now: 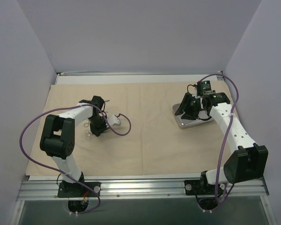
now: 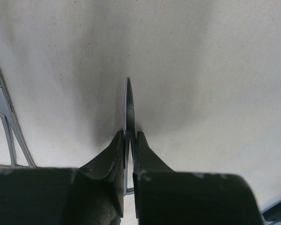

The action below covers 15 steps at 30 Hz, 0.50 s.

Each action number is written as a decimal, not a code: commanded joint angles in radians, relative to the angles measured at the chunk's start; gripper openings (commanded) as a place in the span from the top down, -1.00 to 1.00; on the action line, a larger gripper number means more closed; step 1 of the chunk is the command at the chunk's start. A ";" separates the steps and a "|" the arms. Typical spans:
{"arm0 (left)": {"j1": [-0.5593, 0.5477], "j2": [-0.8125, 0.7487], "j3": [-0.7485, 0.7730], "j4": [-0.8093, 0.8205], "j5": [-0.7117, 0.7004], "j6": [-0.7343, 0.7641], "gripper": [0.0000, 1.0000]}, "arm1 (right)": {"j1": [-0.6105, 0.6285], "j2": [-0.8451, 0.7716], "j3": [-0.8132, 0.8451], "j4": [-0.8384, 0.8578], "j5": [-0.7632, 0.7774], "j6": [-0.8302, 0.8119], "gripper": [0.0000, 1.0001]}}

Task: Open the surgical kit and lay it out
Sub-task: Place the medical item in the surgical kit.

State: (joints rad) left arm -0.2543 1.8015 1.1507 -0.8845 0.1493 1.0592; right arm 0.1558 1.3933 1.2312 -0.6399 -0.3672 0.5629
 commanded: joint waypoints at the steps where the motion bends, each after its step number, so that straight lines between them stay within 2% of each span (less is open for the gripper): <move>1: 0.016 0.013 -0.003 0.042 0.000 0.038 0.95 | -0.007 -0.008 -0.013 -0.004 -0.002 -0.012 0.22; 15: 0.036 -0.105 -0.046 0.005 -0.031 0.041 0.95 | -0.002 0.007 -0.018 0.011 -0.018 -0.017 0.22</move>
State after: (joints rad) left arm -0.2245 1.7592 1.1095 -0.8703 0.1226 1.0710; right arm 0.1562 1.3968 1.2106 -0.6308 -0.3740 0.5621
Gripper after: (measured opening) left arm 0.109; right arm 0.393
